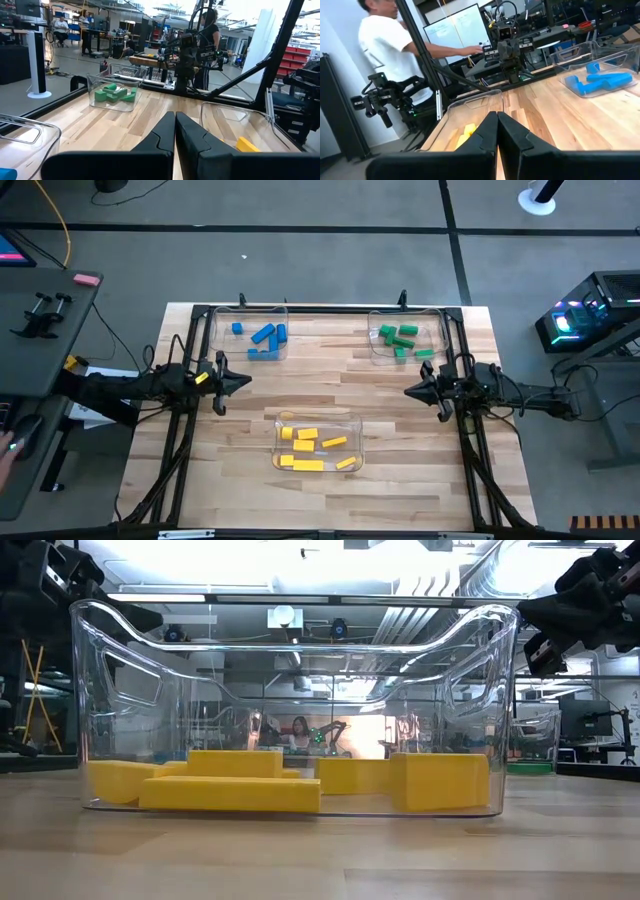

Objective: Sort blocks
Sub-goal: Return to Home Position

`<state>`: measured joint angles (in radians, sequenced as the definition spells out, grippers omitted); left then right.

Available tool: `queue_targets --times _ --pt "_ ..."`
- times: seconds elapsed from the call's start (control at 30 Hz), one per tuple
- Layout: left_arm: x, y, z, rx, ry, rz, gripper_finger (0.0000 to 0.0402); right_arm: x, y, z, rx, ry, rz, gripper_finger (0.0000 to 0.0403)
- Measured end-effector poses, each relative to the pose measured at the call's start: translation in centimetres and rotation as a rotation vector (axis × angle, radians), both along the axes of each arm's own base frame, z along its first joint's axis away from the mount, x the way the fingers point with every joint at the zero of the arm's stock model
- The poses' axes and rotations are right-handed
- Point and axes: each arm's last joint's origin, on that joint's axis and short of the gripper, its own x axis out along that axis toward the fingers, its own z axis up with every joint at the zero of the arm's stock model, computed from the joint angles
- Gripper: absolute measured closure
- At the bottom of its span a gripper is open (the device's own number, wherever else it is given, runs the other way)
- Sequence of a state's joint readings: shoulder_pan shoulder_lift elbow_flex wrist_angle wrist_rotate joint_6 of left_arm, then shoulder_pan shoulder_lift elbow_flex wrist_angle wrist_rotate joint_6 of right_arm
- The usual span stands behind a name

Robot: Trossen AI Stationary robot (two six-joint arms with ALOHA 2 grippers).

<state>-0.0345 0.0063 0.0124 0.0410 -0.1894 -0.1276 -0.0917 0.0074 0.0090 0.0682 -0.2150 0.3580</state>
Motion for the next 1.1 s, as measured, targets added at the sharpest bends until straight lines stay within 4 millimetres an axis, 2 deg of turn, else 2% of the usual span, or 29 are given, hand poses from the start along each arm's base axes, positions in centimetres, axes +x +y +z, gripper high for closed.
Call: queue_targets --times 1.1 --pt "0.00 0.00 0.01 0.000 -0.001 0.000 0.0401 0.01 0.00 -0.19 0.002 0.020 0.000 0.0402"
